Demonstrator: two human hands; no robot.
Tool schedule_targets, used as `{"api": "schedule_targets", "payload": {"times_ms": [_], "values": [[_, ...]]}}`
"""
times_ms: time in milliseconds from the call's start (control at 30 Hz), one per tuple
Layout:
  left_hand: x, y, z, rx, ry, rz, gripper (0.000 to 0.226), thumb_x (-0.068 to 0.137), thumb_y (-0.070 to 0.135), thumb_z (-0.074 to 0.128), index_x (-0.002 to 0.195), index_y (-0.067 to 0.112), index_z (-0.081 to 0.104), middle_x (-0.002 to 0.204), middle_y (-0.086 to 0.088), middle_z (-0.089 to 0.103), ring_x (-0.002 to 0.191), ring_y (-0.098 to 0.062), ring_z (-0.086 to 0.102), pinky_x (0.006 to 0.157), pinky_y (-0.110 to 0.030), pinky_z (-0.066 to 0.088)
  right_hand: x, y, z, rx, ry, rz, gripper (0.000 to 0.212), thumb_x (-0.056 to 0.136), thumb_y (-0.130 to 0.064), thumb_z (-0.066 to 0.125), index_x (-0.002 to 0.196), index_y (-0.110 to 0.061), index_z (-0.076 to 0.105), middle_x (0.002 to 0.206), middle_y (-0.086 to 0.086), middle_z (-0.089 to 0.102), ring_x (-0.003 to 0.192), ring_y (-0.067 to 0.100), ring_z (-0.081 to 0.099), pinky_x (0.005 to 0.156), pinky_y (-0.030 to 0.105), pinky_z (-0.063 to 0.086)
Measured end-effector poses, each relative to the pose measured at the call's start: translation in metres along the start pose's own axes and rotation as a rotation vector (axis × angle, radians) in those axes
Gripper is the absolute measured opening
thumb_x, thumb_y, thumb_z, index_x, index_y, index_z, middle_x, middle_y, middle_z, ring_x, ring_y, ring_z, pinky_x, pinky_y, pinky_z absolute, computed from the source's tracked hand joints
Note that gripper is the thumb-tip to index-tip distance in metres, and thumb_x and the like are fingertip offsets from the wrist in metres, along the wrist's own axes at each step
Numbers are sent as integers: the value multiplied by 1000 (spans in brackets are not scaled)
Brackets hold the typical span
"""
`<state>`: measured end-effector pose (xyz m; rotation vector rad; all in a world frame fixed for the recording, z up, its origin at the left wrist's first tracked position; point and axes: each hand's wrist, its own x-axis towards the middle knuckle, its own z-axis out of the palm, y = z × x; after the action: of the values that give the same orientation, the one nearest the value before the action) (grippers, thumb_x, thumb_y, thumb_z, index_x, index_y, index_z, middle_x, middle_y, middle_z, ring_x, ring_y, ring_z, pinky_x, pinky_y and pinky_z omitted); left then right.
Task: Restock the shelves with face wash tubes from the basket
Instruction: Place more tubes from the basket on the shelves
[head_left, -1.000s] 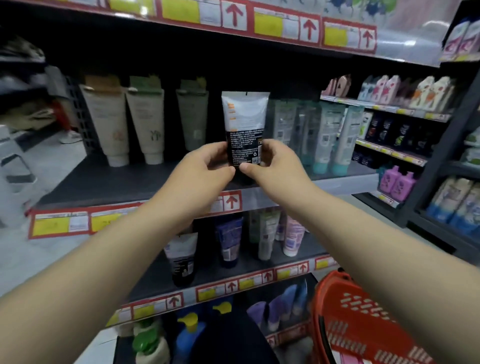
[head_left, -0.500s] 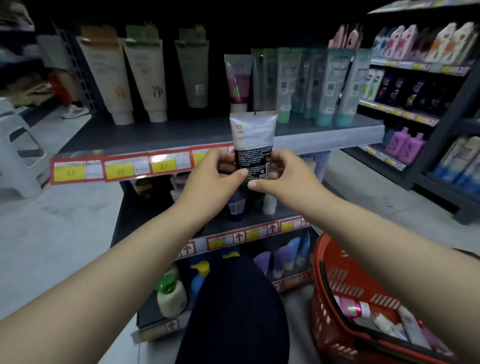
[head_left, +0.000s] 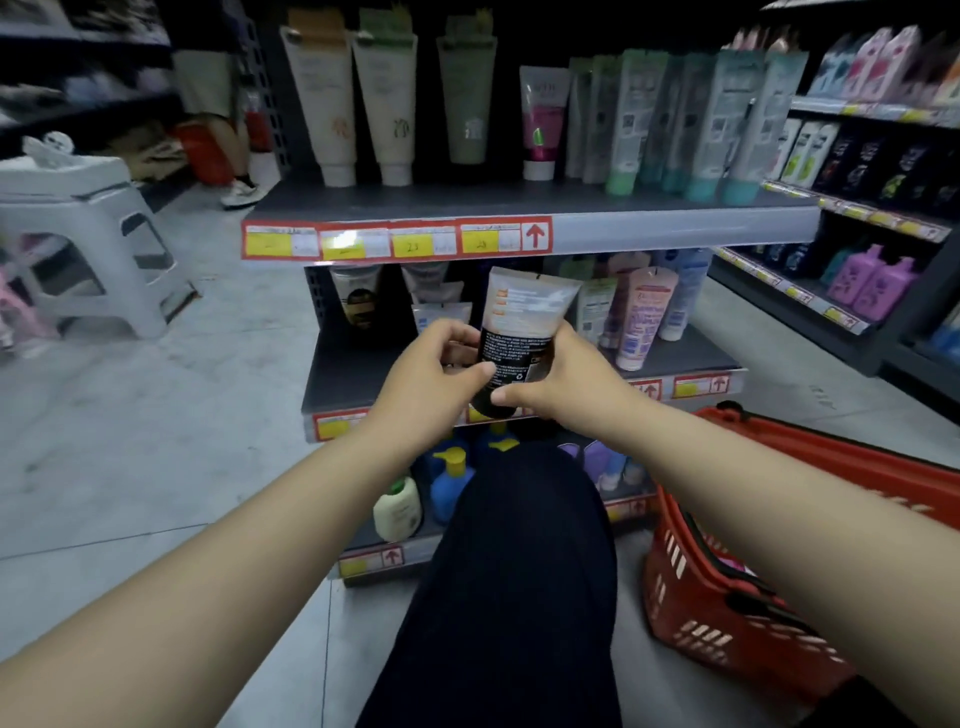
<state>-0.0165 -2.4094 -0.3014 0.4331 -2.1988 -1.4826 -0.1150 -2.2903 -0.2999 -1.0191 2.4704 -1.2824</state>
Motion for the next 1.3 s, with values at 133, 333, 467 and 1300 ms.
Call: {"api": "schedule_targets", "payload": {"times_ms": [133, 333, 467, 1300], "values": [[-3, -30, -25, 20, 89, -40, 16, 87, 15, 63, 102, 20, 57, 95, 4, 65, 82, -10, 62, 69, -24, 49, 10, -9, 40, -8, -31, 5, 76, 69, -25, 82, 132, -20, 40, 120, -7, 61, 106, 13, 60, 90, 33, 52], [23, -83, -61, 39, 249, -109, 17, 88, 20, 62, 105, 22, 58, 101, 2, 66, 94, -16, 64, 87, -38, 53, 61, -16, 115, 14, -38, 58, 67, 73, -22, 79, 130, -14, 44, 125, 1, 60, 116, 16, 55, 91, 24, 44], [61, -115, -84, 136, 267, -142, 28, 91, 14, 55, 118, 15, 61, 114, 0, 66, 104, -14, 60, 93, -32, 48, 105, -16, 160, 13, -24, 138, 62, 79, -20, 75, 127, -6, 40, 127, 10, 56, 119, 25, 52, 92, 27, 40], [85, -114, -65, 782, -205, -53, 51, 86, 15, 54, 137, 18, 45, 137, -11, 52, 122, -28, 51, 96, -29, 42, 105, 4, 119, -539, -262, -172, 38, 83, -13, 52, 120, -6, 48, 117, 17, 57, 106, 33, 56, 82, 36, 49]]}}
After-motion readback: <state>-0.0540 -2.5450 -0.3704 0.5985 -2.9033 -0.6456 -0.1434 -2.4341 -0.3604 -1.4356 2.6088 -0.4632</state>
